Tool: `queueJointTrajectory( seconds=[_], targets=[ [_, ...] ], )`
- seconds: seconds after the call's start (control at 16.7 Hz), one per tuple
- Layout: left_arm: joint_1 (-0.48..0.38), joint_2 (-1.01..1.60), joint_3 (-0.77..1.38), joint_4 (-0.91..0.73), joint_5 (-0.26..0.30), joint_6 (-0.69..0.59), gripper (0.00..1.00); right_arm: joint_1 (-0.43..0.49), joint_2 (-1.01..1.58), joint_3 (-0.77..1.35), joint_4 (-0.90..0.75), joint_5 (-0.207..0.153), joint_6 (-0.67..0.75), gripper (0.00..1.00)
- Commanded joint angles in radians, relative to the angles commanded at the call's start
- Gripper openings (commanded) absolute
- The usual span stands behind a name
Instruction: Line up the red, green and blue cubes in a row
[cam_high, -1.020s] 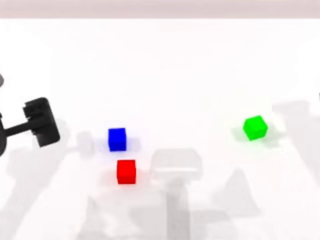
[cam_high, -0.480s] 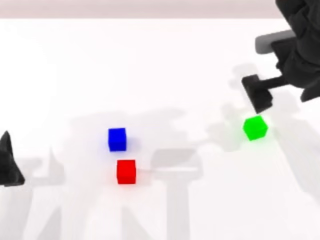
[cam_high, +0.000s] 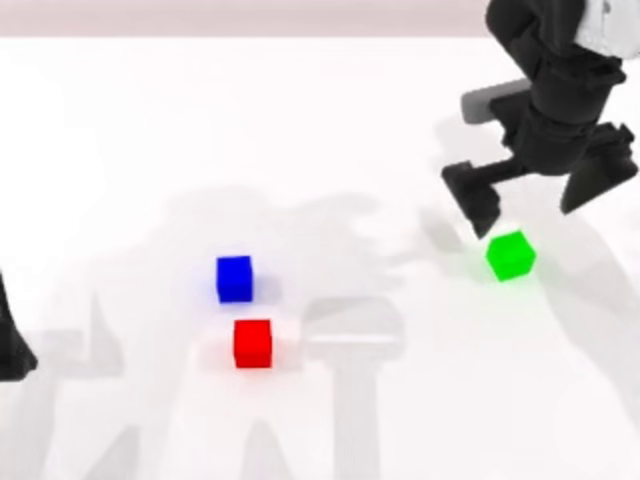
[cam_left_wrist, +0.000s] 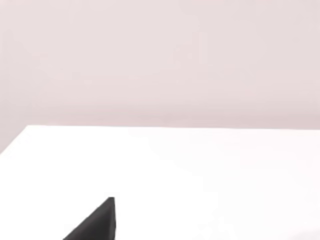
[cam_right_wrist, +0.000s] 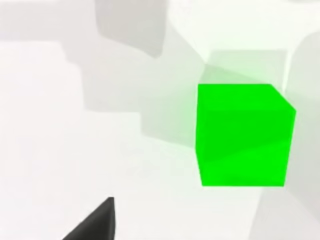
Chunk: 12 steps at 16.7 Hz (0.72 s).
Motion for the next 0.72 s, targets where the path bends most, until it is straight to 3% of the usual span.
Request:
queueJointTrajectory(
  seconds=[0.3, 0.72],
  targets=[
    [0.000, 0.000, 0.000, 0.000, 0.000, 0.000, 1.00, -0.003, 0.003, -0.018, 0.019, 0.000, -0.002, 1.00],
    [0.000, 0.000, 0.000, 0.000, 0.000, 0.000, 1.00, 0.001, 0.084, -0.174, 0.261, 0.001, 0.002, 1.00]
  ],
)
